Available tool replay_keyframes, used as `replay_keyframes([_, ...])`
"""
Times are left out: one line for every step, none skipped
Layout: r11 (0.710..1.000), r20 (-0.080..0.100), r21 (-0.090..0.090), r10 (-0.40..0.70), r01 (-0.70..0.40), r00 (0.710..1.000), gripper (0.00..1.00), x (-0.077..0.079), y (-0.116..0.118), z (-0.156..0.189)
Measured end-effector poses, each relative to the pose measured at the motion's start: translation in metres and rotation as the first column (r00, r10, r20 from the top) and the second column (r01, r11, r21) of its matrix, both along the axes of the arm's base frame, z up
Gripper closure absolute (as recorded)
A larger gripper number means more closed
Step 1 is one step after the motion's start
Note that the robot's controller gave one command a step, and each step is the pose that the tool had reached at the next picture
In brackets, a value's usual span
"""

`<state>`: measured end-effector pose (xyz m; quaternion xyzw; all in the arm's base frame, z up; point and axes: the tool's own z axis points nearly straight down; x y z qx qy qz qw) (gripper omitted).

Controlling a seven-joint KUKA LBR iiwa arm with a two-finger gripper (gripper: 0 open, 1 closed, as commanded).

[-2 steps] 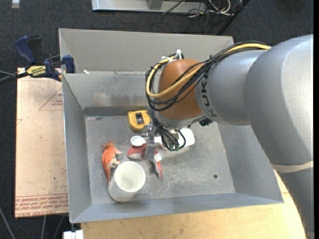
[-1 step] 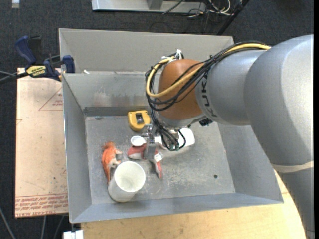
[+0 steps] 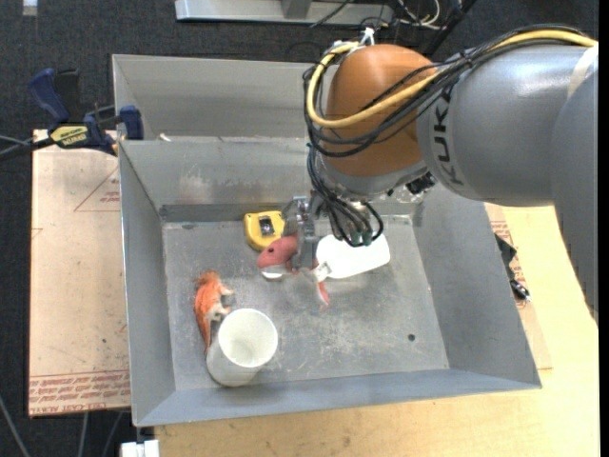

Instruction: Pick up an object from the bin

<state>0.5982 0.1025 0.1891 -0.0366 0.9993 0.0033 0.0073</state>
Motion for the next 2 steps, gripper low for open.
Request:
replay_keyframes([1.0,0.0,0.0,0.0,0.0,1.0,1.0,0.0,0.0,0.0])
replay_keyframes([0.998,0.005,0.0,0.068,-0.068,0.998,1.0,0.001,-0.003,0.119])
